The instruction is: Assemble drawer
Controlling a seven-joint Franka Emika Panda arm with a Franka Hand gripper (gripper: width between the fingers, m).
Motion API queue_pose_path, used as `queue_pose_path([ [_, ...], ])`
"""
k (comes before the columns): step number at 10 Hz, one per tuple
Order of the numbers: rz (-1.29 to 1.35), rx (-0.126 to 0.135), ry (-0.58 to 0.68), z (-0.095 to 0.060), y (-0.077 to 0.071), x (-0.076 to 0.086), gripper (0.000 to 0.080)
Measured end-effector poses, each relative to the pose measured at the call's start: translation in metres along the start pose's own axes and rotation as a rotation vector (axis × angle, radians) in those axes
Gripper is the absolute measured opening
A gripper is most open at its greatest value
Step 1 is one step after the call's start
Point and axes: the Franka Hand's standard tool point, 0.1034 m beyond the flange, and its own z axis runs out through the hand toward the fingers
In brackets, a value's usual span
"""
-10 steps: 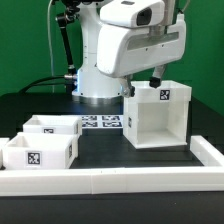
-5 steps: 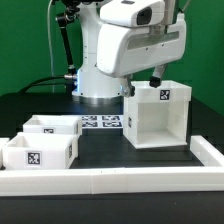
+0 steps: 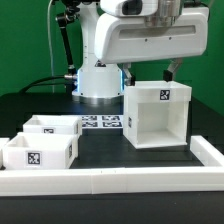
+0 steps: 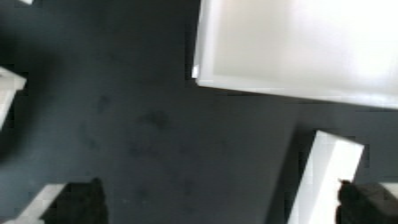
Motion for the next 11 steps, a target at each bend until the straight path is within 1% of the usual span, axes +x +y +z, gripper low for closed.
queue_pose_path([
  [2,0.107,0.003,0.002,-0.001,-0.002,0.0,0.065],
  [3,0.146,-0.001,0.009,-0.007,-0.009,-0.002,0.065],
  [5,0.121,-0.01,0.018,-0.015,-0.03,-0.017,0.065],
  [6,0.106,-0.014,0.036,-0.014,-0.04,-0.026,0.065],
  [7,0.089,-0.02,0.058,-0.008,-0.053,-0.037,0.065],
  [8,0.106,-0.024,0.096,0.001,-0.067,-0.045,0.065],
  [9,0.126,-0.024,0.121,0.007,-0.08,-0.047,0.065],
  [11,0.115,-0.024,0.116,0.005,-0.075,-0.046,0.065],
])
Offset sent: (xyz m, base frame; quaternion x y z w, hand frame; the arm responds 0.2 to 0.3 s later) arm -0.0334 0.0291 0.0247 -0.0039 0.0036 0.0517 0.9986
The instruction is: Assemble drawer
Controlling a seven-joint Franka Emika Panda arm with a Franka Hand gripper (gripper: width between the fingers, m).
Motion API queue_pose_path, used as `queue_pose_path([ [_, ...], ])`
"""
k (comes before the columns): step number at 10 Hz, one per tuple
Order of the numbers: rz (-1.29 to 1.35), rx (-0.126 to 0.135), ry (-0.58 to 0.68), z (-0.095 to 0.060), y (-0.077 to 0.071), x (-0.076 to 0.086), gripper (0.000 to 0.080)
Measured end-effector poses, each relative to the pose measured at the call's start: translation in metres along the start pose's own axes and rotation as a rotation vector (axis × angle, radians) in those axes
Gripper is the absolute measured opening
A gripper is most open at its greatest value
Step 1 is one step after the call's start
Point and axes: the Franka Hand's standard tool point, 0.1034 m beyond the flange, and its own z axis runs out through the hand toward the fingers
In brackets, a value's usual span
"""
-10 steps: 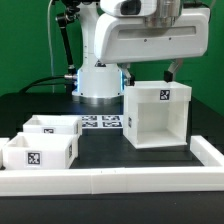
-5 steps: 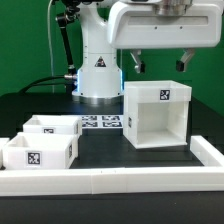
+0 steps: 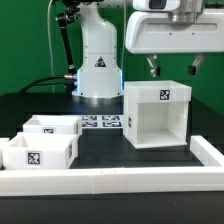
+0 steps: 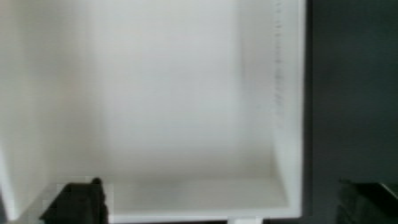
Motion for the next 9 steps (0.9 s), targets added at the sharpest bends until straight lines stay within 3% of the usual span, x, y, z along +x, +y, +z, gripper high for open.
queue_pose_path([
  [2,0.021,0.016,0.009,0.006,-0.004,-0.002,0.065],
  [4,0.017,0.02,0.03,0.022,-0.02,-0.016,0.065],
  [7,-0.012,0.025,0.045,0.037,-0.032,-0.026,0.065],
  [9,-0.01,0.027,0.05,0.036,-0.031,-0.023,0.065],
])
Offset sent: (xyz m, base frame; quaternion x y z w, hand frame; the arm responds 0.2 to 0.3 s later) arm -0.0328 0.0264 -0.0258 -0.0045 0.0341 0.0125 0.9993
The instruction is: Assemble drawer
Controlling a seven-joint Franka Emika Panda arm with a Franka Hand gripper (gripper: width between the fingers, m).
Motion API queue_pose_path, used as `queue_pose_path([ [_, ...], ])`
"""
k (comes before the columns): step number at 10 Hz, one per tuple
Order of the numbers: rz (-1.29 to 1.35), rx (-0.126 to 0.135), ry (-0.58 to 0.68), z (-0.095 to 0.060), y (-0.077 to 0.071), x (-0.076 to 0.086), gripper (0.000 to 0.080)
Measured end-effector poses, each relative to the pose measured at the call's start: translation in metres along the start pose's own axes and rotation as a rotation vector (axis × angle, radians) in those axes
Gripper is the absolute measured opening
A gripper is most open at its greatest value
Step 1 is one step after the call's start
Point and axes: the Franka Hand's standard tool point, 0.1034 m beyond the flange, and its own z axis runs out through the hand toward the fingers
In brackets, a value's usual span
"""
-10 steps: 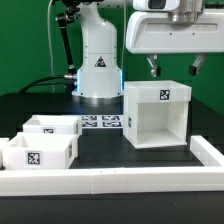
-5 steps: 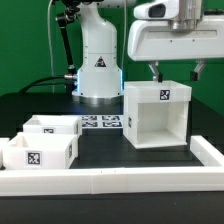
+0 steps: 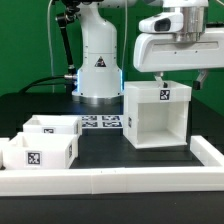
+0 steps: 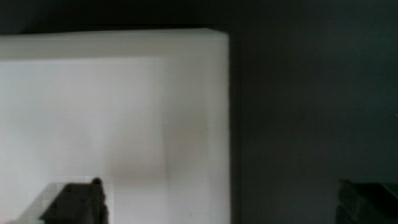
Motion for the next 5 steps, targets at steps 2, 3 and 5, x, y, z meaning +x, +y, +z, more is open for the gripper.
queue_pose_path([
  [2,0.001,0.0,-0.002,0.001,0.0005,-0.0007,0.0623],
  [3,0.001,0.0,-0.002,0.0011,0.0005,-0.0007,0.0448],
  [5,0.001,0.0,-0.003,0.0013,0.0005,-0.0008,0.0248],
])
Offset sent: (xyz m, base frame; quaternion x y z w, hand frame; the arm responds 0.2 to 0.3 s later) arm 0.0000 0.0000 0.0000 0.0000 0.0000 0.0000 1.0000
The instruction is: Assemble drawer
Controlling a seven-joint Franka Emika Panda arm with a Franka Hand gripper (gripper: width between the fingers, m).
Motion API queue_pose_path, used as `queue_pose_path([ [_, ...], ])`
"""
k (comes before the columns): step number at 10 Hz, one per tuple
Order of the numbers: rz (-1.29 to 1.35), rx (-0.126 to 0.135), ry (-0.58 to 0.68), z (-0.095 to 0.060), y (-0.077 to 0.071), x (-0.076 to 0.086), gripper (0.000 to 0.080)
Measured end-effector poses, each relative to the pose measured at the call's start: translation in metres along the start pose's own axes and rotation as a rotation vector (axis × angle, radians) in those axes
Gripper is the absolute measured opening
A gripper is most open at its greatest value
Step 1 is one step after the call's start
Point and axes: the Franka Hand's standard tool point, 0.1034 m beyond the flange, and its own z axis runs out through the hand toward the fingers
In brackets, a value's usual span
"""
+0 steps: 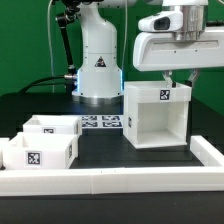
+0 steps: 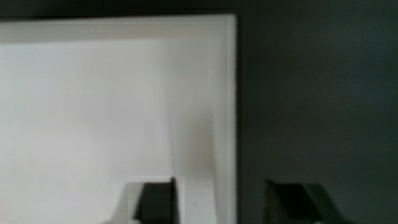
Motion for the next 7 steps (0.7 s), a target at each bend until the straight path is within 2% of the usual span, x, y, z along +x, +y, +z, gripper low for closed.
queue_pose_path([
  [1,0.0,0.0,0.0,0.0001,0.0,0.0,0.0113],
  [2,0.0,0.0,0.0,0.0001,0.0,0.0,0.0113],
  [3,0.0,0.0,0.0,0.0001,0.0,0.0,0.0036],
  [7,0.0,0.0,0.0,0.0001,0.0,0.0,0.0036],
])
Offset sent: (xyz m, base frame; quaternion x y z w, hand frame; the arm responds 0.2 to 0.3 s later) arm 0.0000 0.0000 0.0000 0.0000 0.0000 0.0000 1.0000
